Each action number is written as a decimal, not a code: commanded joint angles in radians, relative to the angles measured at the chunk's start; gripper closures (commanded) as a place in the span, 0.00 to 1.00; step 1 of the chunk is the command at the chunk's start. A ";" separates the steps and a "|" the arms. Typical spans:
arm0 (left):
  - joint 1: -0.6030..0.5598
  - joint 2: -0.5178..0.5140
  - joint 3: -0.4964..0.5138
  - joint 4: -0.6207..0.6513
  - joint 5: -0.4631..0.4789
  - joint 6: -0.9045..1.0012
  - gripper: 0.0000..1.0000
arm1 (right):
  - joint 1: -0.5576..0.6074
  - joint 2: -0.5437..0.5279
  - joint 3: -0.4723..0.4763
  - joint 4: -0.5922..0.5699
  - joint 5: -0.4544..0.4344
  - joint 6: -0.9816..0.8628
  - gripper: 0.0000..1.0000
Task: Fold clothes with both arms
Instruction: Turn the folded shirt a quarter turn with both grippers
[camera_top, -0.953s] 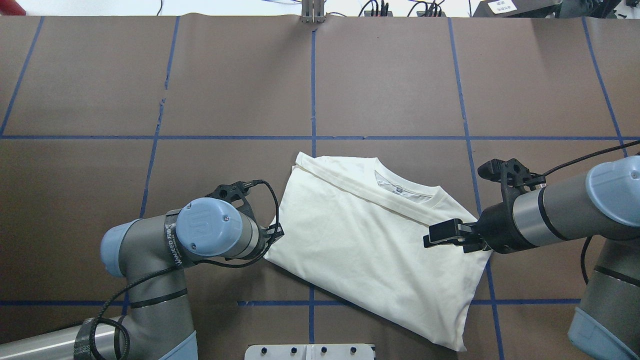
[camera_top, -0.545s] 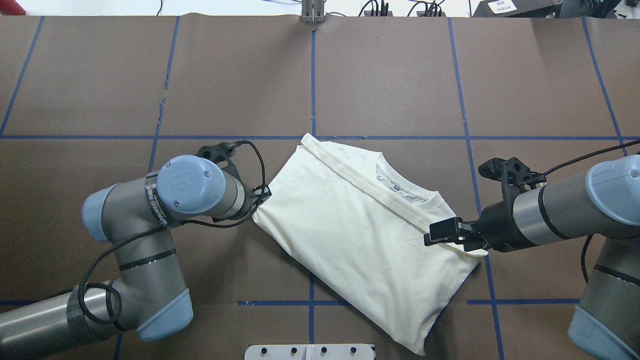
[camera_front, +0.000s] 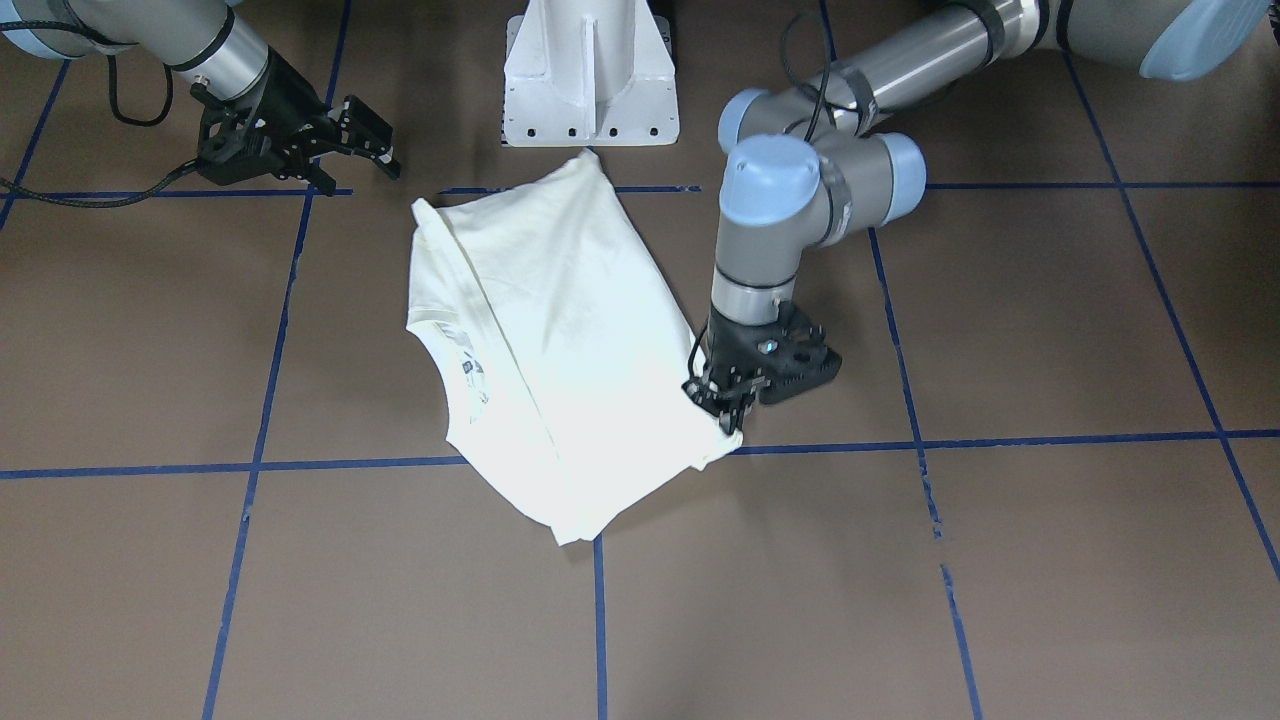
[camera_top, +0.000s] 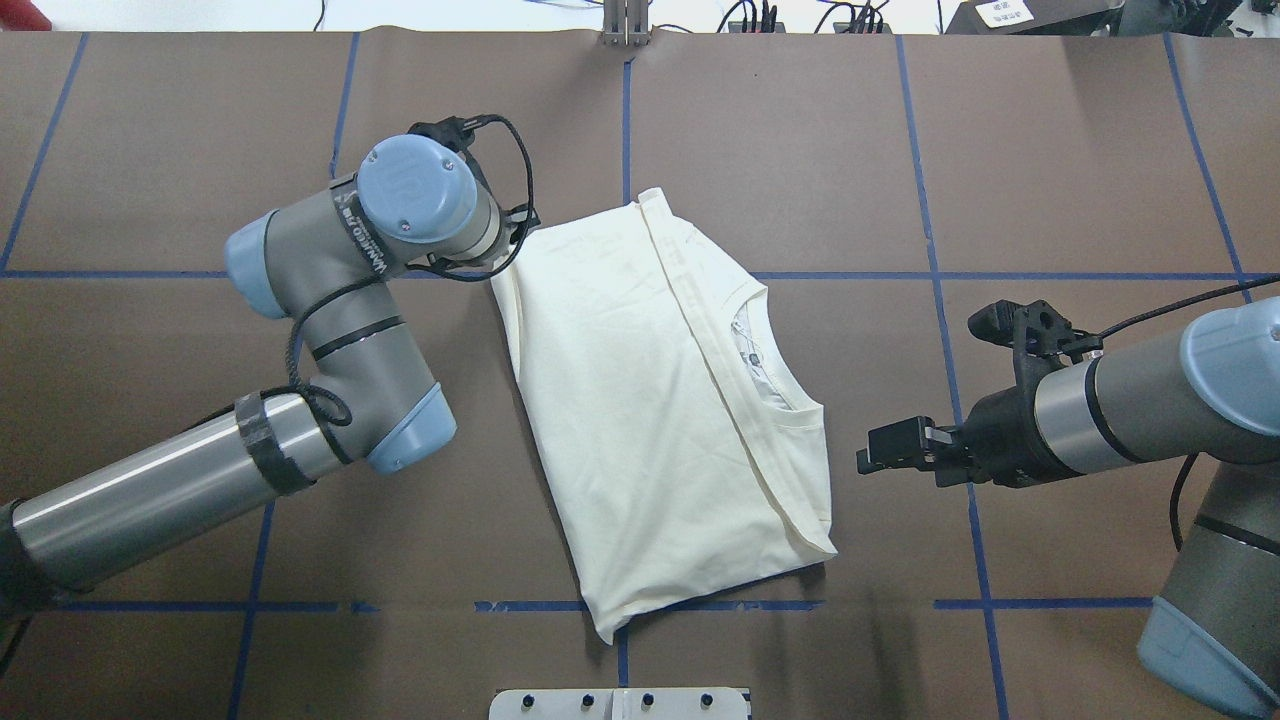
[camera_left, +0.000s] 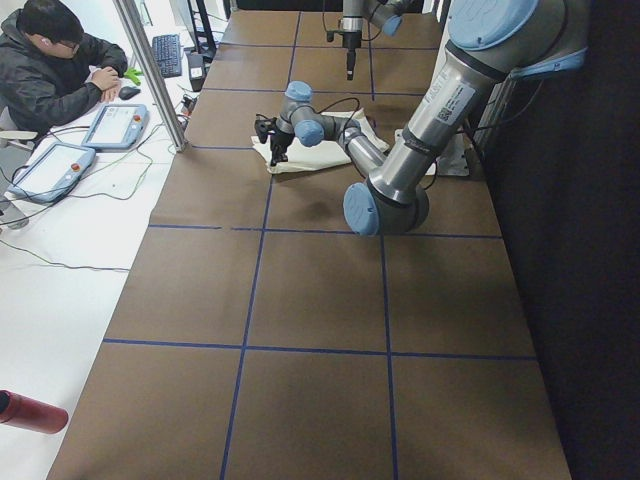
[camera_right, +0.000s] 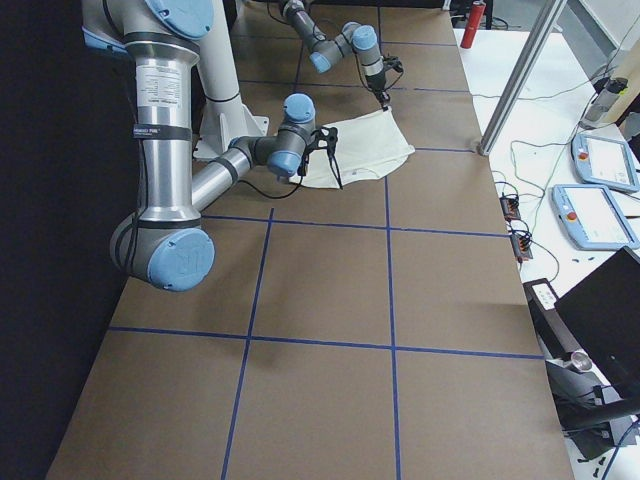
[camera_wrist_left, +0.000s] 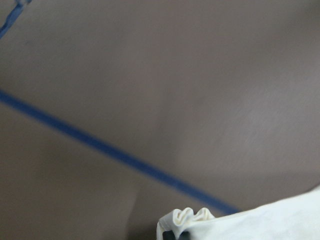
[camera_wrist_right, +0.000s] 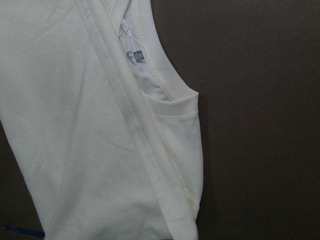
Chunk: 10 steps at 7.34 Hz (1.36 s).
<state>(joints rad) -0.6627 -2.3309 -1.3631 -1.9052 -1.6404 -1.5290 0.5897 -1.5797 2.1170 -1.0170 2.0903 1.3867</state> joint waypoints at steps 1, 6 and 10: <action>-0.041 -0.150 0.273 -0.171 0.056 0.061 1.00 | 0.018 0.015 -0.015 0.000 -0.003 0.000 0.00; -0.063 -0.150 0.375 -0.322 0.106 0.168 0.00 | 0.024 0.081 -0.072 -0.014 -0.016 -0.005 0.00; -0.127 0.003 0.081 -0.084 -0.052 0.310 0.00 | -0.042 0.306 -0.106 -0.376 -0.148 -0.060 0.00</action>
<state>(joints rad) -0.7813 -2.4001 -1.1316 -2.1044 -1.6590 -1.2850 0.5847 -1.3690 2.0203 -1.2387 2.0037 1.3547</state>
